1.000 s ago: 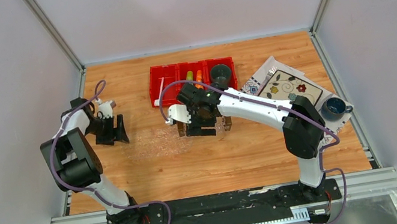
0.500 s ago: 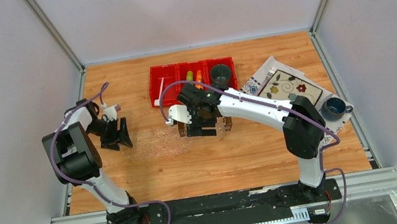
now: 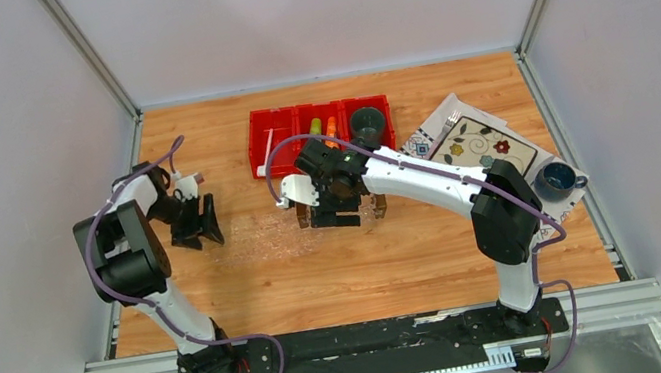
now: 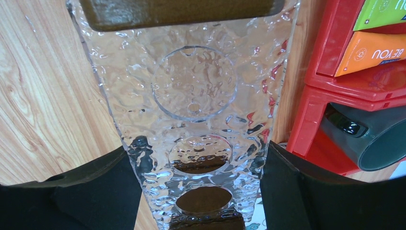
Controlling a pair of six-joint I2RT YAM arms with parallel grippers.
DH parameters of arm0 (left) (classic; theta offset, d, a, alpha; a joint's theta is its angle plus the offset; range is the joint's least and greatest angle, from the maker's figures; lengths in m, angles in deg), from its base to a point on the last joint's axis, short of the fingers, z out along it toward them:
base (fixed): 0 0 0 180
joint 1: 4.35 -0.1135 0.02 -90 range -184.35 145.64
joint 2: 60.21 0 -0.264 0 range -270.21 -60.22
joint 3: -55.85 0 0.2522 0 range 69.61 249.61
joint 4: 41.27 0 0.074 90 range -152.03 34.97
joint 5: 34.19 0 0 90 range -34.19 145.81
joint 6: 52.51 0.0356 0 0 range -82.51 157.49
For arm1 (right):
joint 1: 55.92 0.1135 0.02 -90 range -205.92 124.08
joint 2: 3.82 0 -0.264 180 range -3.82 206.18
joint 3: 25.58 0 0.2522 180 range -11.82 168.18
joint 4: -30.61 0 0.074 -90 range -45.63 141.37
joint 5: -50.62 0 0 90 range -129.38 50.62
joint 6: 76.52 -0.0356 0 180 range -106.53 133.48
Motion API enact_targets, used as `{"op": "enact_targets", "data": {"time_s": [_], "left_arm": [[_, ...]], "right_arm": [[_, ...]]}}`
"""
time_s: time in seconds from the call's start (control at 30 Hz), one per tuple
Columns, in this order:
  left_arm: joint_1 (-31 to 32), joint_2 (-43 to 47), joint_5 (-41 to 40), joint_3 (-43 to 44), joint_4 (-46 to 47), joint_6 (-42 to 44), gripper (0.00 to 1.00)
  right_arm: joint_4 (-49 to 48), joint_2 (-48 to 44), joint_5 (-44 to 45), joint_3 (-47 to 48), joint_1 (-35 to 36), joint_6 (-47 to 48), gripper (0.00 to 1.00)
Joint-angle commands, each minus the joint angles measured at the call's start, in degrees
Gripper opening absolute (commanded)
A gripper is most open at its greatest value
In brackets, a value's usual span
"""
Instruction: Prepare toiletry sets of a toothbrush and toothpaste on the tray
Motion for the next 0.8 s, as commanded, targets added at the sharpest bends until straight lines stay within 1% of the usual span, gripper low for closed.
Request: {"op": "enact_targets", "data": {"time_s": [0.0, 0.3, 0.77], "left_arm": [[2.03, -0.52, 0.48, 1.68, -0.51, -2.23, 0.73], [4.41, -0.25, 0.74, 0.63, 1.16, -4.78, 0.73], [10.56, 1.33, 2.15, -1.22, 4.23, -9.08, 0.73]], "right_arm": [[-2.42, -3.53, 1.39, 1.14, 0.27, 0.14, 0.39], [-2.42, -3.7, 1.74, 0.88, 0.18, 0.32, 0.39], [-1.89, -2.21, 1.92, 2.46, 0.18, 0.32, 0.39]]}}
